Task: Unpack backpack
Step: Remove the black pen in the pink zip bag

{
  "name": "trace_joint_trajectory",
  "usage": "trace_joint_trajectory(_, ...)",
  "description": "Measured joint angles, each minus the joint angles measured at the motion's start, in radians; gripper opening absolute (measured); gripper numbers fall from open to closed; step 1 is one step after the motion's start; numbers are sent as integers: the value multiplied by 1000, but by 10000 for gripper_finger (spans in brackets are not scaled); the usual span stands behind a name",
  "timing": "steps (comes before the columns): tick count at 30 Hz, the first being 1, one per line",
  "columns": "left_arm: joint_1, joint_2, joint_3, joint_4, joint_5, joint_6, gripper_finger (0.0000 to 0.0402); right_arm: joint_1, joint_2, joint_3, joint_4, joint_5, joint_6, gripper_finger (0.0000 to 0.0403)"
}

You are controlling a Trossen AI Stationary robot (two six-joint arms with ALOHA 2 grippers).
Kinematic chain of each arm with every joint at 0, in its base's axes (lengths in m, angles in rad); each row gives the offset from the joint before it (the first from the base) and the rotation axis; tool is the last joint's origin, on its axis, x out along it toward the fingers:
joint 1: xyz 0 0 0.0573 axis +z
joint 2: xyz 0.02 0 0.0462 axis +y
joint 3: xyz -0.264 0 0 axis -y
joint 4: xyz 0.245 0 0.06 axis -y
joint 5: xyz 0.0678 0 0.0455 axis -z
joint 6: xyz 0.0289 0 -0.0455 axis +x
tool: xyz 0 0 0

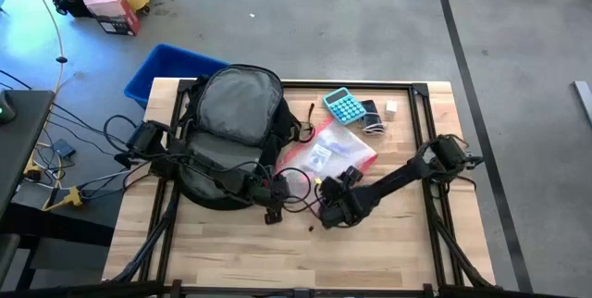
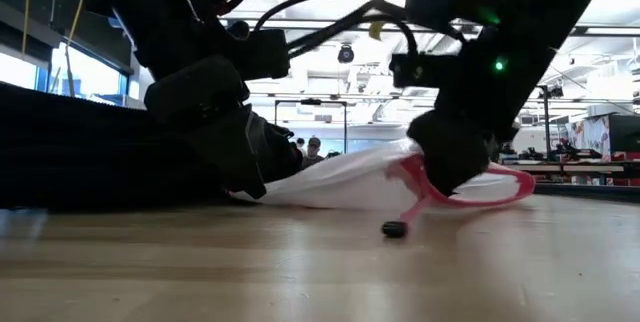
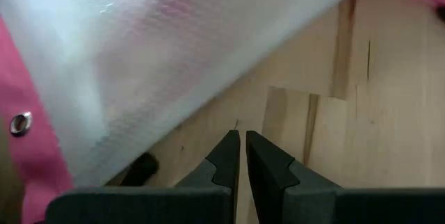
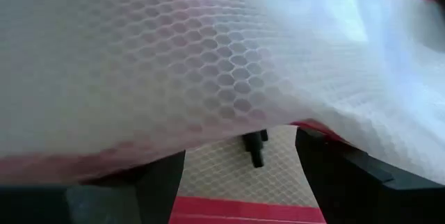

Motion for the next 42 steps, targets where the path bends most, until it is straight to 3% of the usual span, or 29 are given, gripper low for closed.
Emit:
trace_joint_trajectory(5, 4, 0, 0, -71, -103, -7, 9, 5, -59, -60, 427, -123, -216, 259)
trace_joint_trajectory(7, 2, -1, 1, -104, -157, -12, 9, 12, -62, -61, 517, -129, -265, 259)
trace_joint_trajectory(15, -72, -13, 102, -200, -393, 2, 0, 15, -63, -25, 254, -3, -33, 259)
trace_joint_trajectory(23, -85, -14, 119, -118, -472, 75, 0, 15, -63, -25, 384, -29, -116, 259)
trace_joint_trajectory(28, -54, -14, 94, -121, -463, 75, 0, 16, -63, -25, 427, -8, -164, 259)
trace_joint_trajectory(33, 53, -14, 35, -106, -488, 121, 0, 18, -63, -25, 441, 6, -159, 259)
trace_joint_trajectory(42, 206, -14, -115, 146, -206, 232, 0, -31, -62, -26, 252, 58, 39, 259)
